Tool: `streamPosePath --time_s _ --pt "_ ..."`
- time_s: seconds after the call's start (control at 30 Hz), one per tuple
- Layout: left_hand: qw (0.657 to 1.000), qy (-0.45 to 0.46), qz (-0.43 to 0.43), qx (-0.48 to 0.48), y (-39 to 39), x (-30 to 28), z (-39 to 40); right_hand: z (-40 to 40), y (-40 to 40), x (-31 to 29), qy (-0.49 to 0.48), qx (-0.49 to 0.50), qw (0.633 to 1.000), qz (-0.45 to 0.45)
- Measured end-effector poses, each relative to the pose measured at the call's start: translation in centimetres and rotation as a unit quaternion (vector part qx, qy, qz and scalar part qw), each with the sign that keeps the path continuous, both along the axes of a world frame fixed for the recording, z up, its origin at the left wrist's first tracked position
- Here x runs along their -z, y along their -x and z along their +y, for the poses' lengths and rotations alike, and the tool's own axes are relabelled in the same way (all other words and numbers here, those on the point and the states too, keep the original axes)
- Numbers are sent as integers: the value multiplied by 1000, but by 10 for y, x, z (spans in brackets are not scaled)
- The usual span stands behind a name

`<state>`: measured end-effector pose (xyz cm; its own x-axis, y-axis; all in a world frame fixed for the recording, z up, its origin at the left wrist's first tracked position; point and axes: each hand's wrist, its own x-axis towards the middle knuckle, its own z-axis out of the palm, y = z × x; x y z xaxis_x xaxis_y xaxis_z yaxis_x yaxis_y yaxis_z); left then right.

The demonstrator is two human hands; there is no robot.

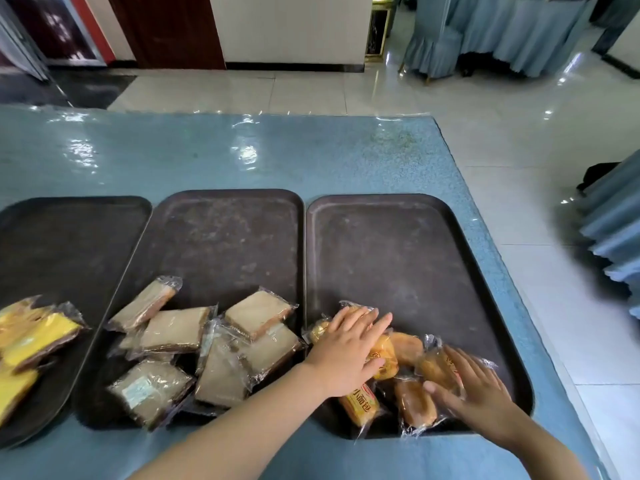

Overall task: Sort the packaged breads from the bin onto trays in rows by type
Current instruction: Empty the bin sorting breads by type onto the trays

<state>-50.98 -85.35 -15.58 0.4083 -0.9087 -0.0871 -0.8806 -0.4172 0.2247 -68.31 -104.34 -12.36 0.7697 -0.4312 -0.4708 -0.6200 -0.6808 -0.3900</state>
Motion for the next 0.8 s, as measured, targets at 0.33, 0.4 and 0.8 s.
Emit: streamPosePath --time_s 0.33,0.4,0.8 --pt "991 83 -8 -109 -74 -41 124 102 -124 -55 102 -71 989 -84" --pt "986 94 -13 -135 -94 -52 170 142 -152 -62 108 -93 985 -99" --pt "962 130 6 -241 -196 -129 497 441 -281 -97 77 -161 971 -160"
